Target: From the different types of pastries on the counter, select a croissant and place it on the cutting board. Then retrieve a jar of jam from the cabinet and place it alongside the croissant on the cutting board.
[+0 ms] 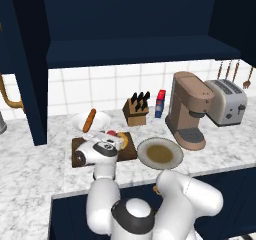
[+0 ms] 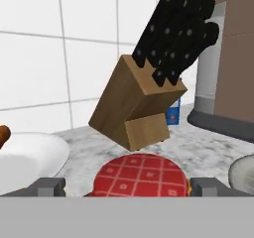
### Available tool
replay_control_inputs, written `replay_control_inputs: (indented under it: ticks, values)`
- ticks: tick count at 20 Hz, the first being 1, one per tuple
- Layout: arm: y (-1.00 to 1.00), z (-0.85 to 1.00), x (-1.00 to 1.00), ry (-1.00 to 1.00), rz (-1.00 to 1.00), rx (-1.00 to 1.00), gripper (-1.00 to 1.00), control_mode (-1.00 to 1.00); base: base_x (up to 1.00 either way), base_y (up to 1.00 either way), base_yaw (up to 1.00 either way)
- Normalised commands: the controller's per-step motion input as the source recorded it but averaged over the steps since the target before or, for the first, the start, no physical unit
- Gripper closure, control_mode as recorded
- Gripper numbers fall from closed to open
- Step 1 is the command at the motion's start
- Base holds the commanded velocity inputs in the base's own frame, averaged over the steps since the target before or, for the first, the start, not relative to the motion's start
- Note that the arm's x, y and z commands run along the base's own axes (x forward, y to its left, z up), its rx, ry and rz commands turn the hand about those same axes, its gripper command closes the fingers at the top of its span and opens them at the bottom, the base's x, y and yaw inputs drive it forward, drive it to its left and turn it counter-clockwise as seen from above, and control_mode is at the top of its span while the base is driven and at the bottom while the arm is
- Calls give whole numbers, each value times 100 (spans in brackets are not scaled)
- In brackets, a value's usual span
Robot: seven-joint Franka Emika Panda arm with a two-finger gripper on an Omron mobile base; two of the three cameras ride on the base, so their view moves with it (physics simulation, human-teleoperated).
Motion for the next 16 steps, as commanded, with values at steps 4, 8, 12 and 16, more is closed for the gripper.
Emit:
replay_control_inputs:
  ticks: [4,8,12,16]
  values:
    - [-16,-3,-41,-4,15,5,-100,-100,0,0,0]
    - [21,16,-30,-4,-2,2,-100,-100,0,0,0]
    - [40,-7,-26,-63,-18,-25,-100,-100,0,0,0]
    - [20,18,-48,-30,-14,-8,-100,-100,0,0,0]
